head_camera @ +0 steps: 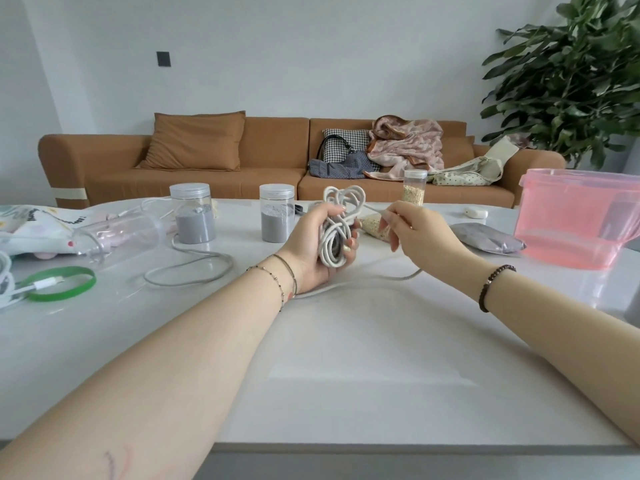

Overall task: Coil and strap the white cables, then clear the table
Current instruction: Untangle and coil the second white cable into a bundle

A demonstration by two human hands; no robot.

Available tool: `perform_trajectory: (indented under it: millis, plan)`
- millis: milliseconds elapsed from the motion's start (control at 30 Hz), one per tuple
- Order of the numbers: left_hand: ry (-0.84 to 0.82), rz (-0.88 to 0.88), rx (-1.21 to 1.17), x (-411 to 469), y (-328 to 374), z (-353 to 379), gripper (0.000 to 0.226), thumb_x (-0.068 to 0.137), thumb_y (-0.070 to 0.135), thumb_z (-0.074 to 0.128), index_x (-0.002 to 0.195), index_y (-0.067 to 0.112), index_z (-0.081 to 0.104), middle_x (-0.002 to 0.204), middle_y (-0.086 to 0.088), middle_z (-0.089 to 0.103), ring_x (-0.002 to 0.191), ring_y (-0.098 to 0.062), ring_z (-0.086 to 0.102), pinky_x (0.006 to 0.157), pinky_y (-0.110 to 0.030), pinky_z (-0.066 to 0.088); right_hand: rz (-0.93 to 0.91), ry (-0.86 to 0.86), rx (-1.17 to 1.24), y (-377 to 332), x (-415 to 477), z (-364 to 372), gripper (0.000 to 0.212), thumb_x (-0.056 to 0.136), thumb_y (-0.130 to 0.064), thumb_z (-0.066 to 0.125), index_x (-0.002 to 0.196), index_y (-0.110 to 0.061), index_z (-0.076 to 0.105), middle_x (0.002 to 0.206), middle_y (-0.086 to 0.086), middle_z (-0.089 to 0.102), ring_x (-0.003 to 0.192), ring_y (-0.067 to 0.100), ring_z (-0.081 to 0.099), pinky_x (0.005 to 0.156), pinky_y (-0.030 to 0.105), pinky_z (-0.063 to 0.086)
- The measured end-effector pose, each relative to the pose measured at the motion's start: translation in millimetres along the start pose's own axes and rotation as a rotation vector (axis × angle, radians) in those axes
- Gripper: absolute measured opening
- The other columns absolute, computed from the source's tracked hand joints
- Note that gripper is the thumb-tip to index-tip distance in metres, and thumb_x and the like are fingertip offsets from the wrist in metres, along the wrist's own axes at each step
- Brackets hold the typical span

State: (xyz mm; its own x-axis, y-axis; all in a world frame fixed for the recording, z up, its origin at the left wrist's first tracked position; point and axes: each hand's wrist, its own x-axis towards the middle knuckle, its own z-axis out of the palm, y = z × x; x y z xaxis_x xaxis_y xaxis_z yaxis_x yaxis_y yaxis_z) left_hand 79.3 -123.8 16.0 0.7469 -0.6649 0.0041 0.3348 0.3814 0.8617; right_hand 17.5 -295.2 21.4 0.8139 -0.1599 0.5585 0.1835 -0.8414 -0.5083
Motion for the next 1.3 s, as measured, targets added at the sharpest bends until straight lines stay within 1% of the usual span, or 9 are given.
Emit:
perform_trajectory:
  millis: [167, 400, 600, 767, 833, 967, 1100, 1200, 1300]
  plan:
    - [0.159, 0.233, -0.022, 6, 2, 0, 0.028, 0.096, 0.020, 0.045, 0.076, 0.005, 0.058, 0.069, -0.006, 0.053, 0.048, -0.012, 0.048, 0.045, -0.019, 0.039, -0.041, -0.052, 0.026, -13, -5, 5, 0.027, 0.105, -0.018, 0.041, 0.087, -0.011, 0.060, 0.056, 0.001, 0.056, 0.048, 0.003, 0.046, 0.054, 0.012, 0.037]
    - [0.021, 0.094, 0.081, 2, -3, 2, 0.026, 0.093, 0.020, 0.048, 0.096, 0.003, 0.068, 0.080, -0.011, 0.062, 0.059, -0.018, 0.054, 0.050, -0.023, 0.044, -0.007, -0.084, 0.043, -11, -10, 0, 0.027, 0.104, -0.024, 0.045, 0.083, -0.013, 0.057, 0.054, 0.000, 0.056, 0.046, 0.004, 0.047, 0.052, 0.012, 0.035]
    - [-0.026, 0.070, 0.264, 5, -7, 0, 0.009, 0.091, 0.013, 0.055, 0.087, 0.010, 0.061, 0.066, -0.004, 0.053, 0.063, -0.017, 0.058, 0.058, -0.029, 0.041, -0.016, -0.068, 0.027, -11, -10, -1, 0.030, 0.104, -0.024, 0.047, 0.082, -0.009, 0.060, 0.056, 0.002, 0.056, 0.046, 0.004, 0.047, 0.053, 0.012, 0.036]
    - [-0.092, 0.070, 0.394, 4, -6, 1, 0.010, 0.085, 0.022, 0.062, 0.084, 0.012, 0.061, 0.072, -0.004, 0.055, 0.065, -0.013, 0.051, 0.060, -0.027, 0.040, -0.030, -0.143, -0.024, -18, -13, -1, 0.031, 0.103, -0.025, 0.048, 0.078, -0.018, 0.064, 0.056, 0.000, 0.061, 0.046, 0.003, 0.049, 0.052, 0.015, 0.037]
    - [-0.082, 0.071, 0.437, 4, -7, 2, 0.015, 0.085, 0.025, 0.061, 0.083, 0.010, 0.060, 0.075, -0.006, 0.054, 0.065, -0.014, 0.047, 0.060, -0.028, 0.039, 0.008, -0.180, 0.019, -19, -13, 3, 0.030, 0.103, -0.025, 0.049, 0.079, -0.013, 0.063, 0.057, 0.000, 0.061, 0.043, 0.004, 0.047, 0.050, 0.017, 0.038]
    - [0.079, 0.102, 0.430, 6, -10, 2, 0.025, 0.082, 0.033, 0.067, 0.085, 0.009, 0.064, 0.071, -0.009, 0.052, 0.059, -0.017, 0.047, 0.060, -0.030, 0.036, 0.195, -0.303, 0.257, -17, -12, 9, 0.031, 0.103, -0.028, 0.051, 0.081, -0.008, 0.059, 0.058, 0.004, 0.059, 0.039, 0.012, 0.044, 0.042, 0.023, 0.038]
    - [0.321, 0.263, 0.457, 9, -9, -4, 0.020, 0.085, 0.033, 0.069, 0.091, 0.014, 0.074, 0.079, -0.006, 0.062, 0.074, -0.020, 0.057, 0.070, -0.030, 0.042, 0.344, -0.369, 0.545, -21, -13, 9, 0.026, 0.104, -0.022, 0.049, 0.085, -0.006, 0.056, 0.060, 0.009, 0.053, 0.038, 0.013, 0.035, 0.041, 0.021, 0.032]
    - [0.464, 0.398, 0.434, 9, -5, -7, 0.009, 0.085, 0.027, 0.071, 0.083, 0.020, 0.067, 0.074, 0.001, 0.061, 0.074, -0.017, 0.057, 0.070, -0.029, 0.045, 0.308, -0.390, 0.665, -28, -13, 8, 0.025, 0.106, -0.021, 0.044, 0.092, -0.005, 0.057, 0.061, 0.009, 0.052, 0.041, 0.012, 0.030, 0.042, 0.020, 0.030]
    - [0.533, 0.545, 0.364, 11, -3, -4, 0.020, 0.090, 0.016, 0.068, 0.075, 0.026, 0.059, 0.072, 0.005, 0.059, 0.064, -0.007, 0.053, 0.059, -0.015, 0.045, 0.234, -0.396, 0.683, -35, -14, 6, 0.027, 0.106, -0.023, 0.045, 0.097, -0.004, 0.062, 0.061, 0.010, 0.052, 0.042, 0.013, 0.031, 0.044, 0.019, 0.030]
